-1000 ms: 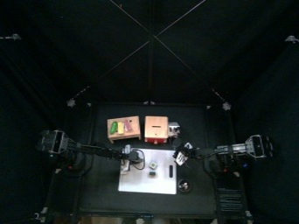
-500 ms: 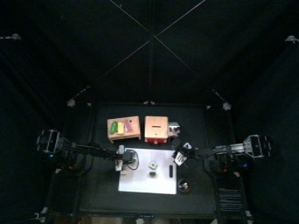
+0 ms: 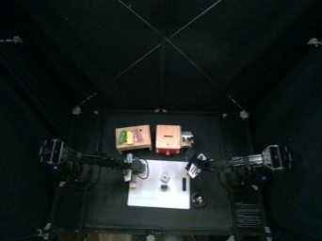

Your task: Place near white sushi

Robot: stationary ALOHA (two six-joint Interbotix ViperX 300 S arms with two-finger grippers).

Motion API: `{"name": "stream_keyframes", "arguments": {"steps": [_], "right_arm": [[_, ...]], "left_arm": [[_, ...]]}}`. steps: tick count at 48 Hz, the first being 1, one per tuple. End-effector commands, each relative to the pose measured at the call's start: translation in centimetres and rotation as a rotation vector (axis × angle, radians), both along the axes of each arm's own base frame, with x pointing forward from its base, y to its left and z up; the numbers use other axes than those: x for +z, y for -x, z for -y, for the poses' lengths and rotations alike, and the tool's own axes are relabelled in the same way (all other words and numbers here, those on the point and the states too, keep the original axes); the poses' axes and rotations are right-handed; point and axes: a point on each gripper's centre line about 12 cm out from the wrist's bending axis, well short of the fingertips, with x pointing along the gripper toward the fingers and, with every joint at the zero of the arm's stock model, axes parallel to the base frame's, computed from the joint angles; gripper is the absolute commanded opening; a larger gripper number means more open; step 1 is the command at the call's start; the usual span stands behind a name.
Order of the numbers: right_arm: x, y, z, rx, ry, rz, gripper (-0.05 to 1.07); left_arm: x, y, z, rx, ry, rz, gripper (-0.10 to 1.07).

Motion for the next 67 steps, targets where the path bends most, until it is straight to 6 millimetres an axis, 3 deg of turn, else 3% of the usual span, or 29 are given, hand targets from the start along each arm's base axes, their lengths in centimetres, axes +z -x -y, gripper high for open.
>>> {"name": "stream_keyframes", "arguments": {"steps": [1, 22, 39, 67], "right_arm": [[1.0, -0.7, 0.0, 0.004, 0.002, 0.039, 0.65], [0.9, -0.7, 0.0, 0.005, 0.003, 0.038, 0.65], [0.9, -0.7, 0.0, 0.005, 0.003, 0.038, 0.65], [1.0, -0.7, 0.0, 0.008, 0.005, 0.039, 0.65]], "left_arm": [[0.4, -0.4, -0.2, 0.008, 0.001, 0.017, 0.6], [0.1, -0.2, -0.1, 0.004, 0.001, 0.008, 0.74], [0.5, -0.5, -0.1, 0.004, 0.003, 0.02, 0.74], [2.8, -1.9, 0.5, -0.026, -0.002, 0.129, 0.74]]}}
